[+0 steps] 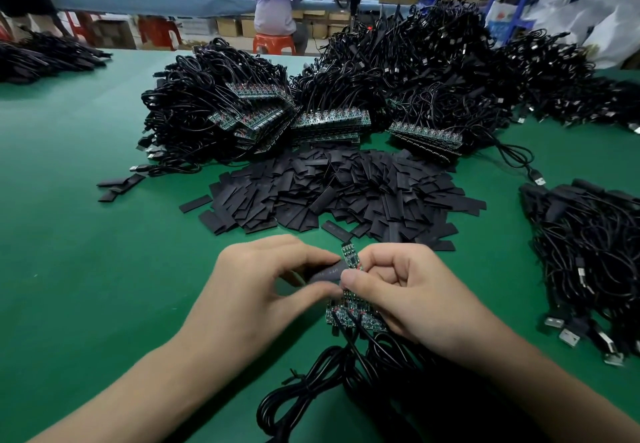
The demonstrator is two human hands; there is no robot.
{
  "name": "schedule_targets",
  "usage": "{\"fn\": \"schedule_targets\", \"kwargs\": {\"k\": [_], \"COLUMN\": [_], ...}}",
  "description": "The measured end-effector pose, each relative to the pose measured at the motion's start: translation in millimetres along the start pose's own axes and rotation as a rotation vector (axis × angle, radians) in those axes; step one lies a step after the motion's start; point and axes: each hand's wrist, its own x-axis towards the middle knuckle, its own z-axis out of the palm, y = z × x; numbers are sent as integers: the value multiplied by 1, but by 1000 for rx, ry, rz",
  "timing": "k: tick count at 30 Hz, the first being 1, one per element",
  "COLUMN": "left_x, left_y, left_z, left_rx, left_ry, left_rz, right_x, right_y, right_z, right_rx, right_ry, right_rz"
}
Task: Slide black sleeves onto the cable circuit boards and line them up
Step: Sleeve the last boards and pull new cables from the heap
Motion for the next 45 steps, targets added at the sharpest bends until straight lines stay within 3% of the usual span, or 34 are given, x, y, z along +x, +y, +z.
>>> {"fn": "schedule_targets", "kwargs": {"k": [6,10,15,21,29,37,45], "left_x": [2,2,3,-1,2,1,1], "left_y": [-1,-2,-3,-5,-9,-8,-2], "left_z": [-7,-8,-8,-10,-11,-10,-6], "left_rx": [-131,-156,-129,65,166,-2,-8], "left_ry": [71,58,27,-96,-144,-193,-222], "left_rz": [-131,-163,-115,13,155,58,124], "right_x": [-2,-4,-7,-7,-6,-8,-5], "right_y": [-11,-11,-13,-14,-18,-15,-9], "right_z": [-16,-17,-16,-14,-15,-16,-12], "right_rx": [23,-341,-371,-468,-451,-515,-415], "right_ry": [-69,-68,-75,-117,-101,-134,-181], "right_rz": [-11,-48,-49,-26,12,-42,-46]}}
